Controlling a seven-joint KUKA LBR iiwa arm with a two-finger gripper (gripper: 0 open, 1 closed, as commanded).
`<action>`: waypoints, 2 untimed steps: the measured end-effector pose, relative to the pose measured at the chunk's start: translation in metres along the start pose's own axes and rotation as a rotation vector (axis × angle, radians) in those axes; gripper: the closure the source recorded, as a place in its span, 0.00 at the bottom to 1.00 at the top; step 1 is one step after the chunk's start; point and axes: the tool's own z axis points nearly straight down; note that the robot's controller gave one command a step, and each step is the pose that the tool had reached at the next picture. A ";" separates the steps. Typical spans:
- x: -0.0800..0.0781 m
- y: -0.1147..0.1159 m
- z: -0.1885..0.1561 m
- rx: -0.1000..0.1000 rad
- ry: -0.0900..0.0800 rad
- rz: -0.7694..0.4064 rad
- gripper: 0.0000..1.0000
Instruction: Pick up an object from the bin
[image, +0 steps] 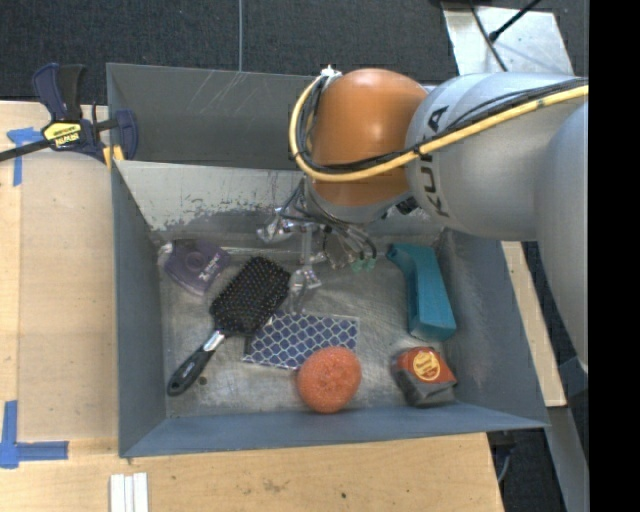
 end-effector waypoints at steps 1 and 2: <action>-0.002 0.003 0.046 0.000 -0.010 -0.089 0.00; -0.006 0.002 0.084 0.002 -0.016 -0.154 0.00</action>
Offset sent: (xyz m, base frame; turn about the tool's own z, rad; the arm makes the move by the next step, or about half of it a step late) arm -0.0003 0.0035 -0.0905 -0.1561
